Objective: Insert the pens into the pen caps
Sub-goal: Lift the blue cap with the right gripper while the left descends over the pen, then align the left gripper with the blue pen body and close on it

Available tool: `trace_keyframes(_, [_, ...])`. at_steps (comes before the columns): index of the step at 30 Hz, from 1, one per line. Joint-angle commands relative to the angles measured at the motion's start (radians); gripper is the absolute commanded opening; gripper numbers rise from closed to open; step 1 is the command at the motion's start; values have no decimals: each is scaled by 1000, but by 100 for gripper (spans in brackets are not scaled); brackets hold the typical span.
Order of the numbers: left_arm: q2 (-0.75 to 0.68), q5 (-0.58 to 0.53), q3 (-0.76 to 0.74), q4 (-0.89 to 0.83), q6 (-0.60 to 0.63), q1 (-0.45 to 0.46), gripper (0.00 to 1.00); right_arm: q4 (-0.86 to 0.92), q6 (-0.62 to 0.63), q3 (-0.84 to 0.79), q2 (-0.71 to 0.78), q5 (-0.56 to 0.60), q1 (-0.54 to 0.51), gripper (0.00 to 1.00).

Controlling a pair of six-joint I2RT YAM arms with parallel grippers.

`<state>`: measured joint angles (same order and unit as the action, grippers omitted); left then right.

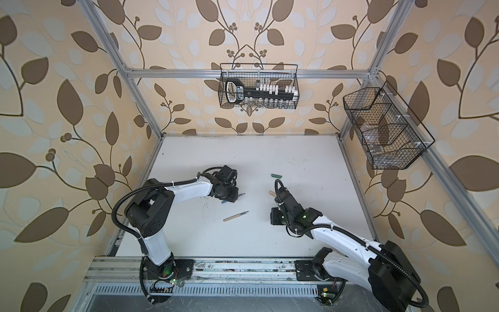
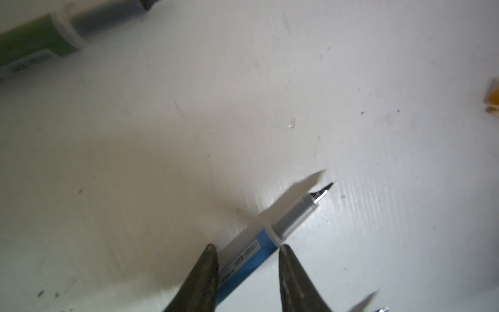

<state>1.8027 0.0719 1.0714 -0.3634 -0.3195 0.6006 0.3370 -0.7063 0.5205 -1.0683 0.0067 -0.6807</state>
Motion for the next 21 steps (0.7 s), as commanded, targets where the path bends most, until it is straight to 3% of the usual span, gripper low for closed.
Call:
trace_keyframes(1, [-43, -30, -41, -39, -74, -5, 37, -8, -8, -13, -10, -7, -5, 10])
trace_keyframes(13, [-146, -35, -126, 33, -181, 2, 33, -9, -5, -4, -20, -2, -10, 10])
trace_keyframes(21, [-193, -55, -169, 44, -85, 11, 62, -14, -5, -5, -20, 2, -16, 10])
